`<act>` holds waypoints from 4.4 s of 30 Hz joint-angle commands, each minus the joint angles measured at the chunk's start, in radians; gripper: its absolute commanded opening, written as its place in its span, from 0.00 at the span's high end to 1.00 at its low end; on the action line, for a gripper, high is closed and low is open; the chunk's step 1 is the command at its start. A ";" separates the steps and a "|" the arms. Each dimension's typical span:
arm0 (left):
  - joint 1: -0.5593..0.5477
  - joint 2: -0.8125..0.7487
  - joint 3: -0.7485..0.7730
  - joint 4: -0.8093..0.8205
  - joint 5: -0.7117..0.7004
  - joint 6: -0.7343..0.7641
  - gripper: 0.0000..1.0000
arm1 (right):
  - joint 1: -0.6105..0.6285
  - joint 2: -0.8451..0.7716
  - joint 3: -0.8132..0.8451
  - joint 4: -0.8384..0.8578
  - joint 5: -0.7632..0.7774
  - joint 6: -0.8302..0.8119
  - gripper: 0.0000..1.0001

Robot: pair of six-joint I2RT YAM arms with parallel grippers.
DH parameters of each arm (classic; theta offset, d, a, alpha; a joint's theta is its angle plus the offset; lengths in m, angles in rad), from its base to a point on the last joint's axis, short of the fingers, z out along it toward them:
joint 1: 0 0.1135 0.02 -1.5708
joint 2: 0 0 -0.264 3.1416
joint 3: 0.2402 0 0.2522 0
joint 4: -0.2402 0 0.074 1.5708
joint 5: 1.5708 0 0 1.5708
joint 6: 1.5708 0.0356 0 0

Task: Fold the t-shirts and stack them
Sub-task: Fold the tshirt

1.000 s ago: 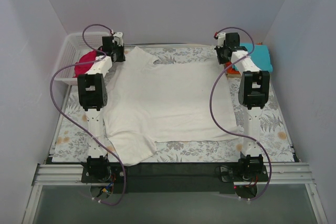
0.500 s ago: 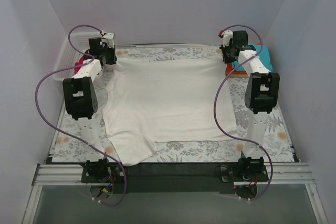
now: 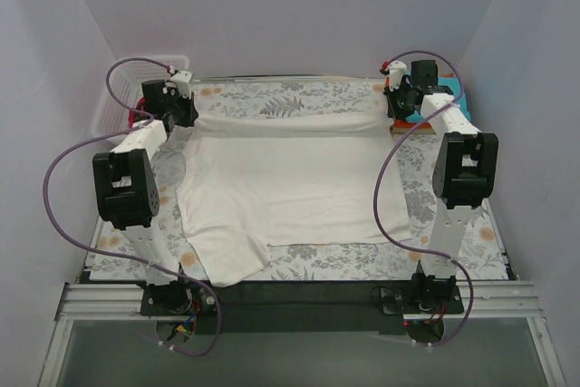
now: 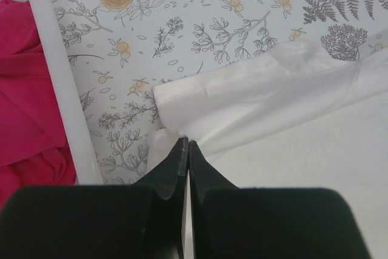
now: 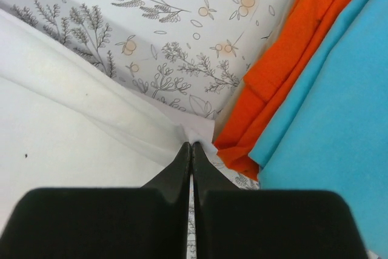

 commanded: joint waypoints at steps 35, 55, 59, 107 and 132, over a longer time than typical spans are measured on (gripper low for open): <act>0.026 -0.242 -0.325 -0.157 0.091 0.192 0.73 | -0.040 -0.133 -0.267 -0.080 -0.134 -0.194 0.60; -0.052 0.236 0.264 -0.208 -0.116 -0.022 0.46 | -0.035 0.037 -0.003 -0.221 -0.156 -0.137 0.64; -0.064 0.271 0.282 -0.211 -0.142 -0.022 0.46 | -0.029 0.049 -0.017 -0.235 -0.154 -0.152 0.65; -0.080 0.184 0.282 -0.371 -0.231 -0.032 0.51 | -0.029 -0.034 -0.027 -0.341 -0.161 -0.223 0.65; -0.083 0.129 0.281 -0.369 -0.146 -0.052 1.00 | -0.029 -0.034 -0.026 -0.359 -0.144 -0.246 0.64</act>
